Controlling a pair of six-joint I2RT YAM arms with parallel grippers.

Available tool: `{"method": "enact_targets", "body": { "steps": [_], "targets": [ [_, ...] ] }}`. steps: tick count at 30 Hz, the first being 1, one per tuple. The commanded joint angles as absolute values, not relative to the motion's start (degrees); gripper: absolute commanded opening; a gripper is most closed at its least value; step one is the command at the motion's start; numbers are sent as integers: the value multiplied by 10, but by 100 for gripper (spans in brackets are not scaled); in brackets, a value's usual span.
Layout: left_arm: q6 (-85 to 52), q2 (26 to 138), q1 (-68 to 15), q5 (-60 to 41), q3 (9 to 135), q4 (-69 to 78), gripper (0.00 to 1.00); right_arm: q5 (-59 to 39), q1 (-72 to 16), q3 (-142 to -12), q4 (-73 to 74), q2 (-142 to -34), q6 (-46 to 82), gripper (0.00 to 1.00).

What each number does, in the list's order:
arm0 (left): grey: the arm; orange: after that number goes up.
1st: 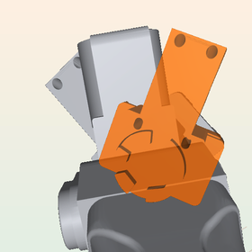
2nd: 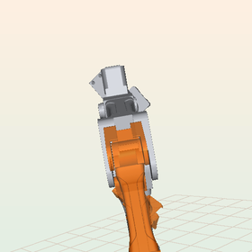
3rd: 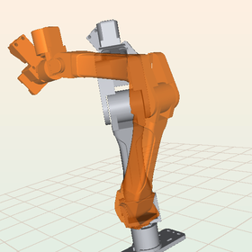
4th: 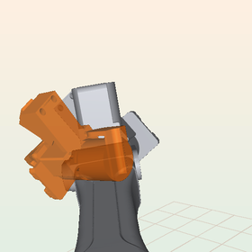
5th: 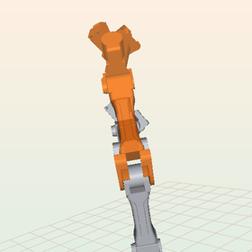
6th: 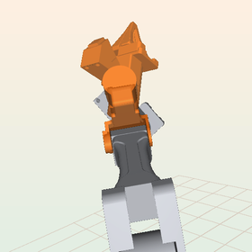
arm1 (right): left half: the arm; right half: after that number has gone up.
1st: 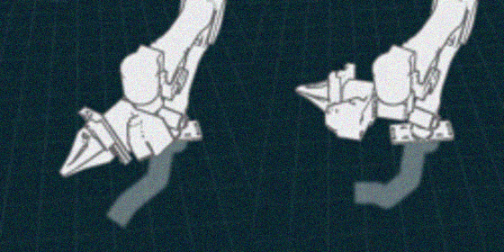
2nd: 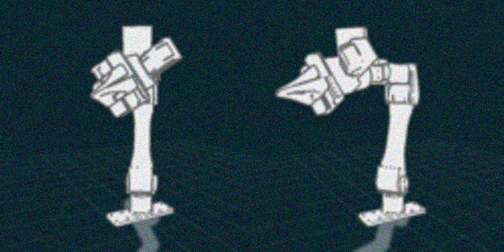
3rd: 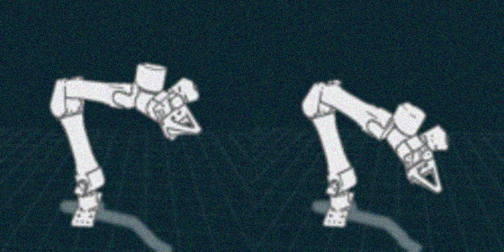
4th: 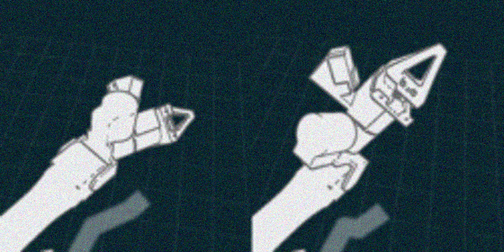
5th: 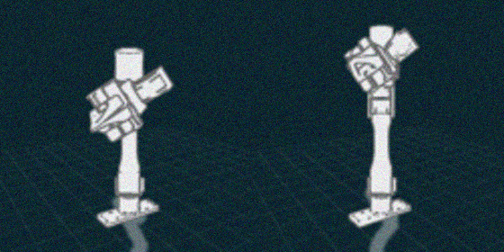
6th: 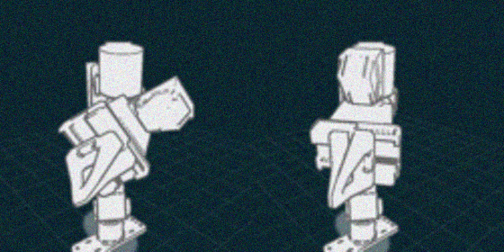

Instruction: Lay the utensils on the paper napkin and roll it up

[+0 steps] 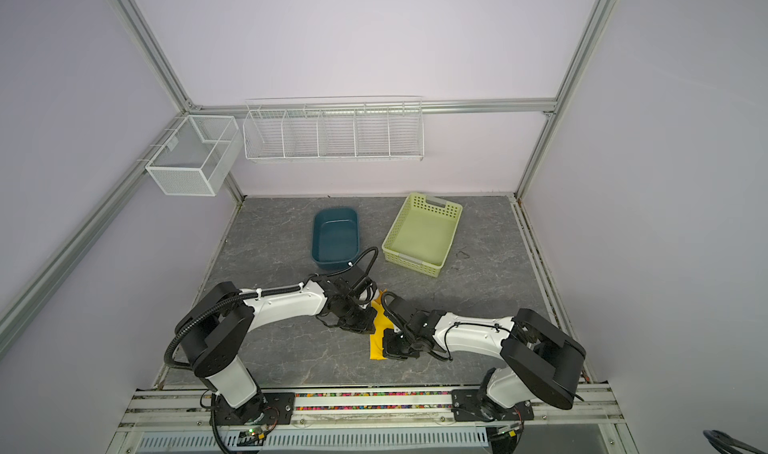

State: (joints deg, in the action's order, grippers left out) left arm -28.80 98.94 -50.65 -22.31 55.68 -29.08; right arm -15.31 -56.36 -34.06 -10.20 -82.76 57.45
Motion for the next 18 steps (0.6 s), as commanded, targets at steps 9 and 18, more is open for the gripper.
{"method": "enact_targets", "body": {
  "steps": [9,18],
  "targets": [
    [-283,970,-500,-153,600,-316,5,-138,-569,-329,-144,-842,584,8],
    [-269,1010,-480,-135,673,-335,4,-139,-569,-329,-142,-843,583,8]
  ]
}}
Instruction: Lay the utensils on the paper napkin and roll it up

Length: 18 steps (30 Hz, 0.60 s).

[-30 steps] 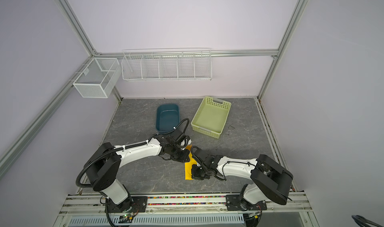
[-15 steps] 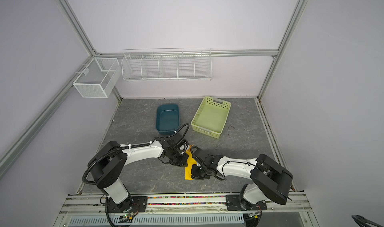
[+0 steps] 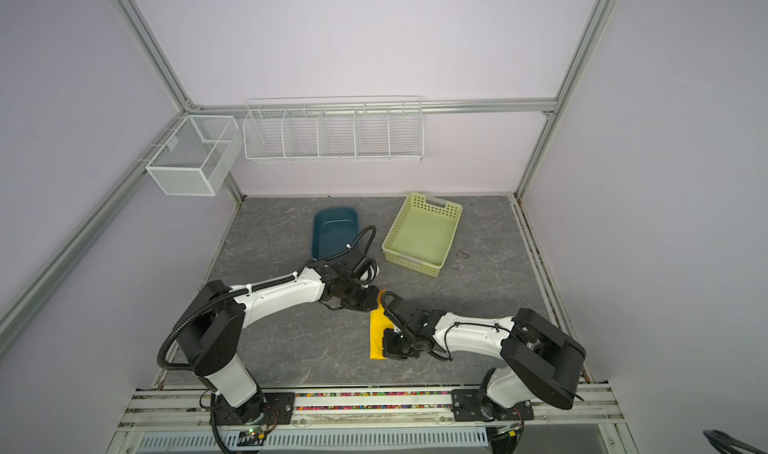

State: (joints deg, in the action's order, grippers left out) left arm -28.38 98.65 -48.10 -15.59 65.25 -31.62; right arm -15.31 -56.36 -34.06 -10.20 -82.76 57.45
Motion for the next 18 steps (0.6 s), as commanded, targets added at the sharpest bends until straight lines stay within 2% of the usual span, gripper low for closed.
{"method": "enact_targets", "body": {
  "steps": [1,18],
  "targets": [
    [-268,1014,-480,-132,676,-337,3,-140,-568,-329,-143,-844,582,8],
    [-257,1068,-481,-91,688,-351,1,-138,-569,-326,-145,-838,584,8]
  ]
}}
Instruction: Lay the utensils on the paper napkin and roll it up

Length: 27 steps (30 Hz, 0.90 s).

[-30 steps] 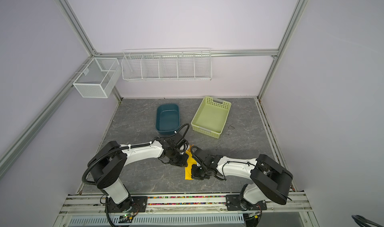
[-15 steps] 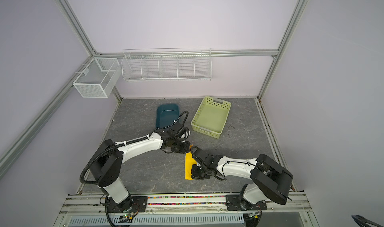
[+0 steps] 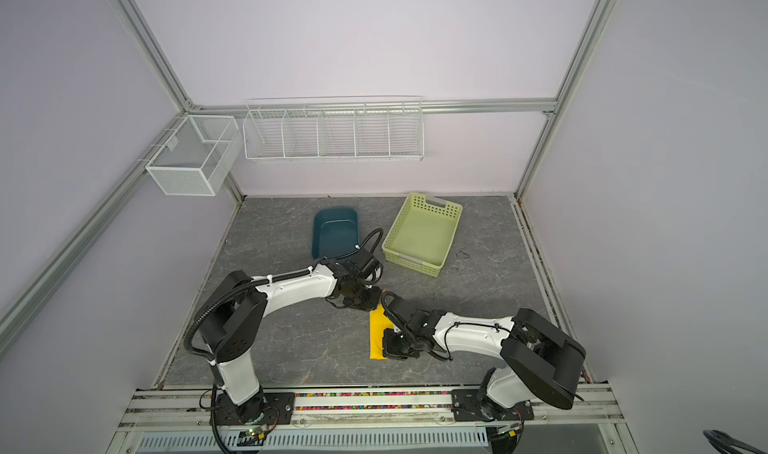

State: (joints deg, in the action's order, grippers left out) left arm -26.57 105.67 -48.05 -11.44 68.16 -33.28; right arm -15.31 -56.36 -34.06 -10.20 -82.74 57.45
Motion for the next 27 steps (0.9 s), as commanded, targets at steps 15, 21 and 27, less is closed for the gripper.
{"method": "enact_targets", "body": {
  "steps": [15,21,27],
  "targets": [
    [-309,989,-531,-179,643,-343,4,-137,-568,-327,-143,-843,585,8],
    [-314,1008,-535,-192,612,-314,3,-138,-569,-328,-143,-845,585,8],
    [-317,1030,-534,-185,612,-296,3,-137,-569,-327,-144,-841,586,8]
  ]
}}
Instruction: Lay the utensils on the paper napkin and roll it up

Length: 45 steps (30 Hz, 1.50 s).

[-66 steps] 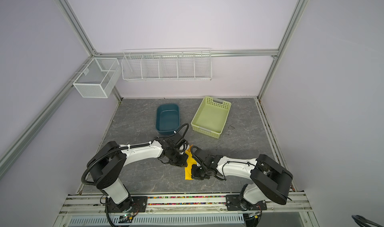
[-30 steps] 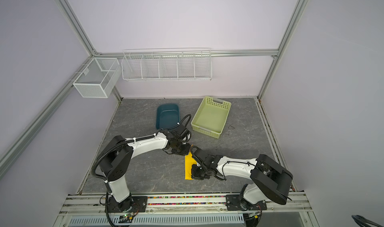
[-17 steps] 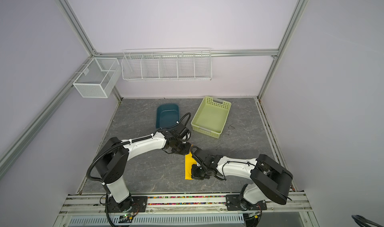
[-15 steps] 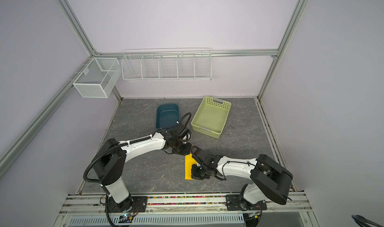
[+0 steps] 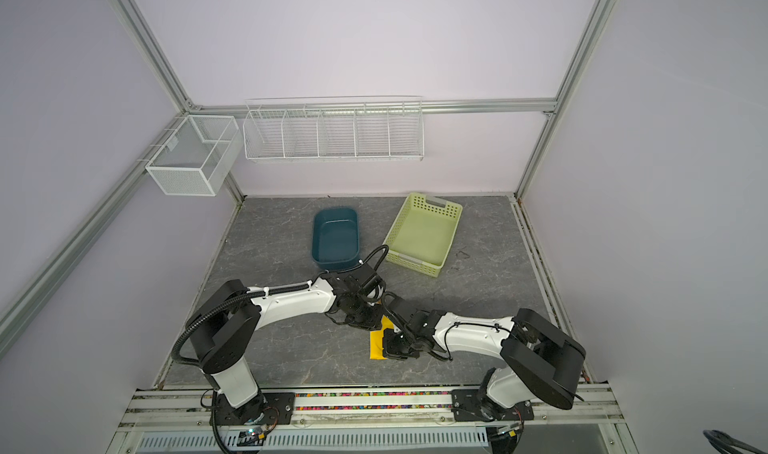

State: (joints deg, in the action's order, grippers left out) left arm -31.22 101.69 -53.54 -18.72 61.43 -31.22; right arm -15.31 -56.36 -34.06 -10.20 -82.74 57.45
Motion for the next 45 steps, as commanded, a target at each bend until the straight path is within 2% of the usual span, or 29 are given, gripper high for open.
{"method": "enact_targets", "body": {
  "steps": [1,10,19,36,45],
  "targets": [
    [-316,1033,-534,-182,613,-298,3,-137,-568,-328,-145,-840,586,8],
    [-312,1056,-534,-179,599,-301,2,-126,-566,-346,-185,-808,578,15],
    [-307,1056,-535,-177,594,-303,2,-112,-500,-389,-252,-741,536,25],
    [-308,1056,-534,-178,596,-302,2,-165,-472,-458,-219,-877,485,27],
    [-310,1054,-534,-178,595,-299,2,-175,-471,-455,-204,-894,484,30]
  ]
}}
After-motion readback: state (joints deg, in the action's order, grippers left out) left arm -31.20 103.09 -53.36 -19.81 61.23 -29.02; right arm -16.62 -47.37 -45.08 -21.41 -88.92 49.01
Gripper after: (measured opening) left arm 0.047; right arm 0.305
